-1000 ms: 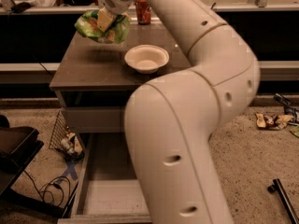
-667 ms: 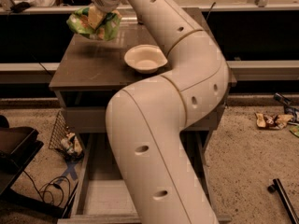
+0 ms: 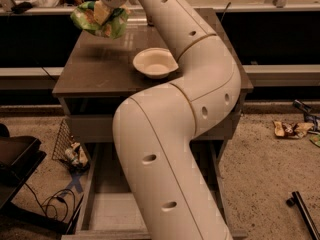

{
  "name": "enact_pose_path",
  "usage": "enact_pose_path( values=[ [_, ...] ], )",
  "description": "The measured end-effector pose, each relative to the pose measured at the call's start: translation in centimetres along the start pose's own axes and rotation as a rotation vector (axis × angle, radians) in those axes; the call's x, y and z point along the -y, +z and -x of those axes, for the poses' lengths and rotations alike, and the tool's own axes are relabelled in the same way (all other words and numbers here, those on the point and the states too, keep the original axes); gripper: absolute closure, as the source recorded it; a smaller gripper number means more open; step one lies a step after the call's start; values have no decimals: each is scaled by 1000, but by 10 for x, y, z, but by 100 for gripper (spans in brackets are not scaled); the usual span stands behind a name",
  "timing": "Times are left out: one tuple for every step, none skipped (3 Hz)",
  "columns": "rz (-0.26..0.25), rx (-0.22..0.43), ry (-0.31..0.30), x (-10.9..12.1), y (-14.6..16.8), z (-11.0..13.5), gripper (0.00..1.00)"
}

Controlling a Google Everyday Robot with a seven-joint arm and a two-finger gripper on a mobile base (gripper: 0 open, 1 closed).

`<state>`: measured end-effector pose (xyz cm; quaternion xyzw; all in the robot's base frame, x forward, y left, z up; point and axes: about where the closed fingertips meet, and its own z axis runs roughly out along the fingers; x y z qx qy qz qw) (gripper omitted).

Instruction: Pick green rice chip bag from middle drawer and place on counter

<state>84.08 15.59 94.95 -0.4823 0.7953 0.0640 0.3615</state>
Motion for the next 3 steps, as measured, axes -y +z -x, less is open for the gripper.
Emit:
enact_pose_path(
  values=[
    [4, -4, 0, -1, 4, -1, 29],
    [8, -8, -1, -3, 8, -2, 5],
    [11, -10, -1, -4, 11, -3, 0]
  ],
)
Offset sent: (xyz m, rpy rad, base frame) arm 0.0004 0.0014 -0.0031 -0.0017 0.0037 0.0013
